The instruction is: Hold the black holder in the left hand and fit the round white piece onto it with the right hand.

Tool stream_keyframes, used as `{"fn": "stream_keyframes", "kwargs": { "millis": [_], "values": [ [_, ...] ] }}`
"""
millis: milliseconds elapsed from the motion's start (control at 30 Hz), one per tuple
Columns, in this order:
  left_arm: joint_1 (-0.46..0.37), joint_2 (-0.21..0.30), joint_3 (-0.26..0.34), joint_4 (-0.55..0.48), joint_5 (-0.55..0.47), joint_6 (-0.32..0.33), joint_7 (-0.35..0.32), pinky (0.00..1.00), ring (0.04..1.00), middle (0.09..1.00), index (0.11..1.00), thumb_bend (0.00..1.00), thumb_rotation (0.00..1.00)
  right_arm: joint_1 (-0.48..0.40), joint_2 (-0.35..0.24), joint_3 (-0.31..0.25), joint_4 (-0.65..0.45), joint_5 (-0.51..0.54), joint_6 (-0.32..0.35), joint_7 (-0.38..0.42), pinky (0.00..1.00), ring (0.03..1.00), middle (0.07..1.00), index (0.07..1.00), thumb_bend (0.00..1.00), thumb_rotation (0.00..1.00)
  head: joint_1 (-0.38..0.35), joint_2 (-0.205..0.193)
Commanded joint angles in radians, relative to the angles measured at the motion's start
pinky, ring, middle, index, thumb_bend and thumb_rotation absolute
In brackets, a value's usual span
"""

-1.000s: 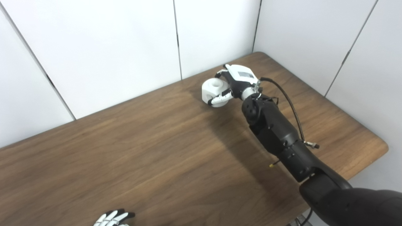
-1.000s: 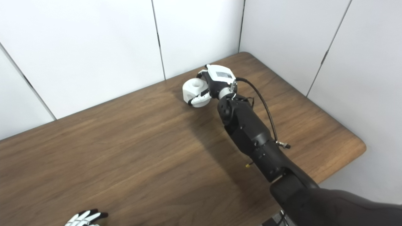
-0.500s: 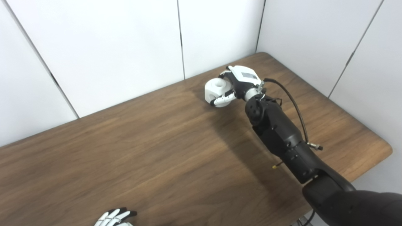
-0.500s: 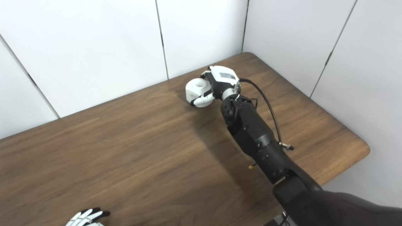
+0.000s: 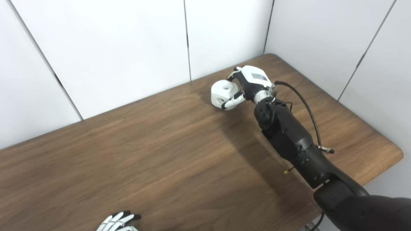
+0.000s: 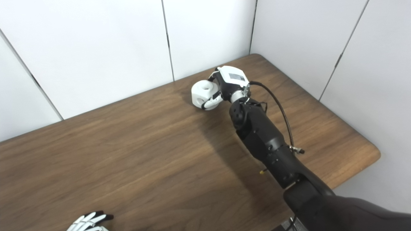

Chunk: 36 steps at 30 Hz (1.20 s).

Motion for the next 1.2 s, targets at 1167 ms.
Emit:
{"fn": "stream_keyframes", "kwargs": {
  "millis": [1167],
  "values": [
    [0.041, -0.091, -0.096, -0.066, 0.179, 0.201, -0.183, 0.87, 0.884, 0.828, 0.488, 0.52, 0.05, 0.156, -0.117, 0.024, -0.421, 0.088, -0.086, 0.111, 0.87, 0.942, 0.855, 0.488, 0.52, 0.14, 0.430, 0.104]
  ]
}}
